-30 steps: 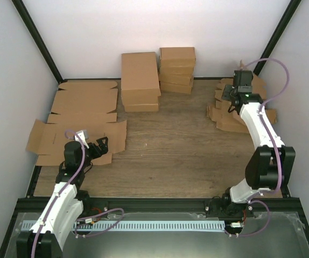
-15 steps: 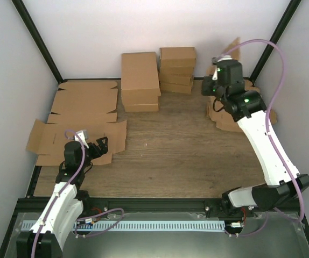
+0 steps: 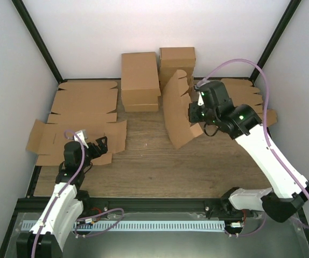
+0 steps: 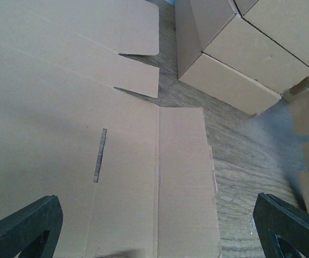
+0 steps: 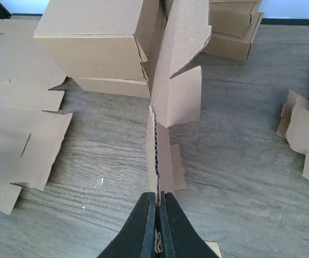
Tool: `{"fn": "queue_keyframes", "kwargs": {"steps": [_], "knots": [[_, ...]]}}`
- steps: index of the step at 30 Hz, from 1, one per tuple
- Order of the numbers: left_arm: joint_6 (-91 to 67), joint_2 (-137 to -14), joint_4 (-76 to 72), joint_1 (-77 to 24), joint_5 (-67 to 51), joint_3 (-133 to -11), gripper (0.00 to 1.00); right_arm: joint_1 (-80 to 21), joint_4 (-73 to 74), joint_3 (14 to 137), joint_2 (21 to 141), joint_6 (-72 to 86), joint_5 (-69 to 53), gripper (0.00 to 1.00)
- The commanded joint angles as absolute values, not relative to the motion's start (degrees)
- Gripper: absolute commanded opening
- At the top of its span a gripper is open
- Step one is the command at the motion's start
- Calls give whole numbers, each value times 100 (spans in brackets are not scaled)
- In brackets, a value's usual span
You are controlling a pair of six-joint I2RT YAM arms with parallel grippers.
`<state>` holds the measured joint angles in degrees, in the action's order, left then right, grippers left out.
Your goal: Fold the paper box
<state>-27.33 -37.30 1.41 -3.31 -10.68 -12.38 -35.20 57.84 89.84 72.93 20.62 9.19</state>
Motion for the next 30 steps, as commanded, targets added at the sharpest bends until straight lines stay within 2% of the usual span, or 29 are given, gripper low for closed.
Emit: {"fn": "queue_keyframes", "kwargs": {"steps": [1, 8, 14, 16, 20, 23, 24, 26, 27, 29, 30], "knots": [[-2769, -3672, 104, -344, -1037, -1228, 100, -3533, 5731, 9001, 6718, 2328, 807, 1], [-2790, -3647, 123, -343, -1006, -1222, 100, -3529, 6551, 9992, 6656, 2321, 989, 1], [-2782, -3625, 164, -343, -993, -1229, 100, -3533, 7469, 11504, 7195, 1988, 2048, 1], [-2790, -3598, 183, -343, -985, -1222, 100, -3533, 7471, 11340, 7261, 1853, 1879, 1], [-2795, -3564, 202, -342, -962, -1213, 100, -3608, 7354, 10497, 7509, 1951, 650, 1], [-2795, -3606, 187, -343, -965, -1226, 100, -4248, 6772, 9632, 7490, 2065, 100, 4], [-2795, -3620, 185, -343, -967, -1230, 100, -4491, 6530, 9376, 7441, 2098, -119, 10], [-2787, -3673, 176, -343, -977, -1254, 100, -4844, 5842, 8879, 7318, 2061, -960, 29], [-2753, -3715, 168, -343, -1026, -1275, 100, -4974, 5525, 8656, 7252, 2052, -1345, 42], [-2714, -3810, 238, -340, -1169, -1376, 100, -5043, 4953, 8258, 7047, 2083, -1922, 79], [-2813, -3859, 328, -338, -1136, -1440, 100, -5045, 4771, 8009, 6957, 2109, -1906, 90]]}}
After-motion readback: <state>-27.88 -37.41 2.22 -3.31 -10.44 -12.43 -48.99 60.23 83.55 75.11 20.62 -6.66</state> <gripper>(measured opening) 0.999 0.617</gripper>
